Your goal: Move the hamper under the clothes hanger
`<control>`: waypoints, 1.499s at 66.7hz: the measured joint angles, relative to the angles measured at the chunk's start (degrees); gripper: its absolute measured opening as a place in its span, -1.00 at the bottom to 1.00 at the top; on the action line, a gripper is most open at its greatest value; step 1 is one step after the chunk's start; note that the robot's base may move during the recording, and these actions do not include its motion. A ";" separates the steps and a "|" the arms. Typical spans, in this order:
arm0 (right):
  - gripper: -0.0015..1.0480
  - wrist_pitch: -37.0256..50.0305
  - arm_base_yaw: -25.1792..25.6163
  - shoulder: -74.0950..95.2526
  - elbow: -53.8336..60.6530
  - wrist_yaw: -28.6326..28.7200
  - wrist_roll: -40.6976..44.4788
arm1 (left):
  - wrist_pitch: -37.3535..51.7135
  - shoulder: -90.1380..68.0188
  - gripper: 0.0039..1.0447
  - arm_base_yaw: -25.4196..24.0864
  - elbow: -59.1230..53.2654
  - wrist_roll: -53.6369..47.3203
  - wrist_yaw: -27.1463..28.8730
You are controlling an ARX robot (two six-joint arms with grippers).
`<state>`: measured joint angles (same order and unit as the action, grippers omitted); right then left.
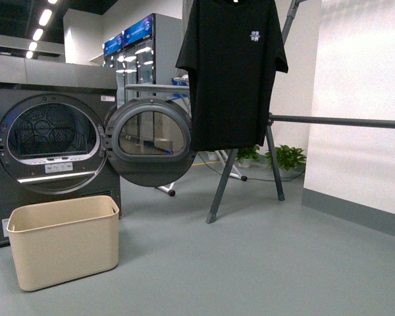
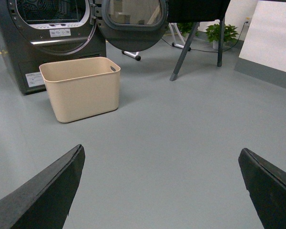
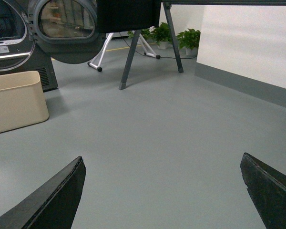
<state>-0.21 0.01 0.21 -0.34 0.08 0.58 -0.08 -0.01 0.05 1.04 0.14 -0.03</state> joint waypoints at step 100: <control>0.85 -0.02 0.00 0.00 0.00 0.02 0.00 | 0.00 0.00 0.88 0.00 0.00 0.00 0.02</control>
<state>-0.23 0.01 0.21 -0.34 0.10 0.58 -0.08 -0.01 0.05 1.04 0.14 -0.01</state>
